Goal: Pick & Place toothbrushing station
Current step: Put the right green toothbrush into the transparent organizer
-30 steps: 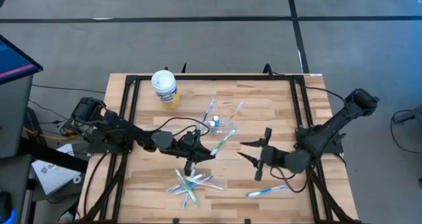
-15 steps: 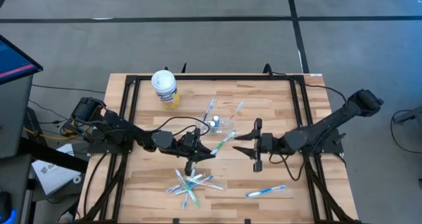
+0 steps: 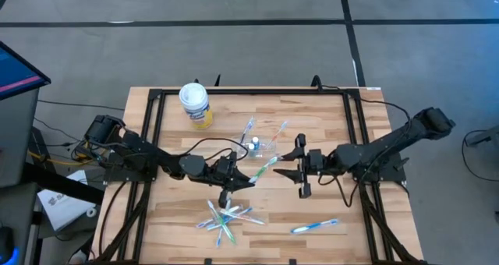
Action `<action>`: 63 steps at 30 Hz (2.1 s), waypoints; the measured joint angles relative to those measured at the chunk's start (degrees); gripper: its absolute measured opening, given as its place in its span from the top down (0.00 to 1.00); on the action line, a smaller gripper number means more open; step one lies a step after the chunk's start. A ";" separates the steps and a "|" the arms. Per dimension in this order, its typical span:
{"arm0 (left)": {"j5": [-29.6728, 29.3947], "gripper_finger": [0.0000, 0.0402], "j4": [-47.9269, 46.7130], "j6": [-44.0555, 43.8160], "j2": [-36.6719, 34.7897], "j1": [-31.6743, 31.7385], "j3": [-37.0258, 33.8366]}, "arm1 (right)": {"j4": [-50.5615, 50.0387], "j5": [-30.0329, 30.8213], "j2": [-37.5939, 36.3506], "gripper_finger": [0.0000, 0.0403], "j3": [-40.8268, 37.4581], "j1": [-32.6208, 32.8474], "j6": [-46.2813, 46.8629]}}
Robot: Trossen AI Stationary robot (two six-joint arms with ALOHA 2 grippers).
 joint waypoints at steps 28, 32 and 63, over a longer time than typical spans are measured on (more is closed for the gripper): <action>-2.90 0.96 -2.55 1.03 0.04 0.02 0.00 | 8.08 -8.71 4.90 0.97 0.07 -4.88 0.73; -2.97 0.92 -2.73 1.03 0.04 0.02 0.00 | 7.83 -8.92 4.90 0.96 0.07 -4.88 0.53; -7.96 0.75 -10.70 0.58 -3.16 0.02 0.00 | -2.36 -8.42 4.90 1.00 0.07 -8.73 2.72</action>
